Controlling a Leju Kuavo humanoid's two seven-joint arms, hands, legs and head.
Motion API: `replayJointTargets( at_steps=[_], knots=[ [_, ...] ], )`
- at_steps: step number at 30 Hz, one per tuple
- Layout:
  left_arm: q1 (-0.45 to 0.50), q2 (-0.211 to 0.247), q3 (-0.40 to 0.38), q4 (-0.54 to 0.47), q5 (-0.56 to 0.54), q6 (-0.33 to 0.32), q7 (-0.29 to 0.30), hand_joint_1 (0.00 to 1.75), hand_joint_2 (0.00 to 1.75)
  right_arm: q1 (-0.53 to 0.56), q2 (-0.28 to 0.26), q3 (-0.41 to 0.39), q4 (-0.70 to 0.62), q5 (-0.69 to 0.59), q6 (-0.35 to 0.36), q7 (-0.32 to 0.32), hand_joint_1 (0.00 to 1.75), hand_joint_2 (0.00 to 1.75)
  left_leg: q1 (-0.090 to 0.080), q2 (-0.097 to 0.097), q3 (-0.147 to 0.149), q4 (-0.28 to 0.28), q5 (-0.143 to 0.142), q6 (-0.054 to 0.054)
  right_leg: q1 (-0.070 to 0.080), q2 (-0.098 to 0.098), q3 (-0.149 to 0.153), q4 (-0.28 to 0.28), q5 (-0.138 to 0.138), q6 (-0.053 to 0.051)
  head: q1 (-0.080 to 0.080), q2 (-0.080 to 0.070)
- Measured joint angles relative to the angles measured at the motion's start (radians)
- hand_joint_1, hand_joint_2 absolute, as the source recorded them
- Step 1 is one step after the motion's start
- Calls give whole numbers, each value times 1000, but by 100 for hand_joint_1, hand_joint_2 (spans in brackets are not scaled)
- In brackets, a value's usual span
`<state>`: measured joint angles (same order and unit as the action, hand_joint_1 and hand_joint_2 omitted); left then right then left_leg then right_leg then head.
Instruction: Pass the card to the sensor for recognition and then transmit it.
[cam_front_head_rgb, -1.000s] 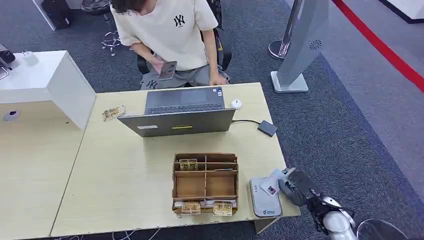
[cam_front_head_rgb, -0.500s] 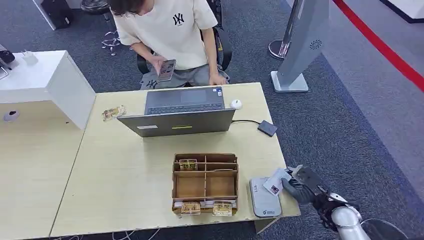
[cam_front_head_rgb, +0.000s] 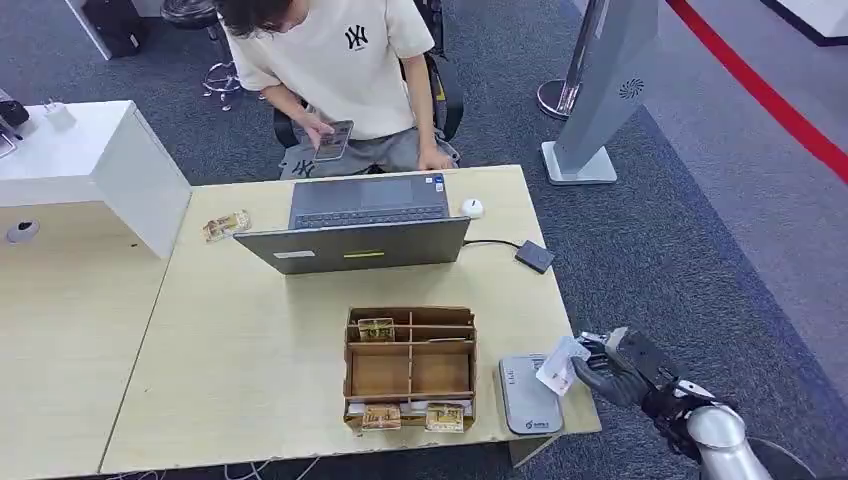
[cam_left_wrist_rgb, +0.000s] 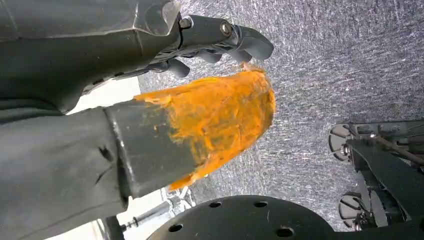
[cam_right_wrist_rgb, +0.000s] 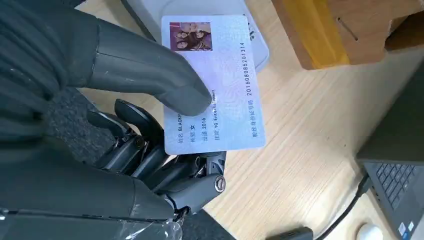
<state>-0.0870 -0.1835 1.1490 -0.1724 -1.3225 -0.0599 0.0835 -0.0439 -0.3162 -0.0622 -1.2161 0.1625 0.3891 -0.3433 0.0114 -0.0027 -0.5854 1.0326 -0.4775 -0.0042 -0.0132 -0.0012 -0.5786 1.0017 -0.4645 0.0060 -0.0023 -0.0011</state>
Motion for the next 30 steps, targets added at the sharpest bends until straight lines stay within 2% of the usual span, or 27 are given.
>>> replayJointTargets(
  at_steps=[14,21,25,30],
  knots=[
    [0,0,0,0,4,5,3,0,0,19,-82,148,-165,132,-29,48,175,175,0,0,0,0,0,0,0,0,0,0,0,0,0,0],
    [0,0,0,0,4,5,3,0,0,19,-84,150,-167,135,-30,48,175,175,0,0,0,0,0,0,0,0,0,0,0,0,0,0],
    [0,0,0,0,3,6,10,0,0,14,-114,237,-211,197,-69,70,175,175,0,0,0,0,0,0,0,0,0,0,0,0,0,0],
    [0,0,0,0,3,6,12,0,0,-3,-115,261,-197,212,-96,80,175,175,0,0,0,0,0,0,0,0,0,0,0,0,0,0]
  ],
)
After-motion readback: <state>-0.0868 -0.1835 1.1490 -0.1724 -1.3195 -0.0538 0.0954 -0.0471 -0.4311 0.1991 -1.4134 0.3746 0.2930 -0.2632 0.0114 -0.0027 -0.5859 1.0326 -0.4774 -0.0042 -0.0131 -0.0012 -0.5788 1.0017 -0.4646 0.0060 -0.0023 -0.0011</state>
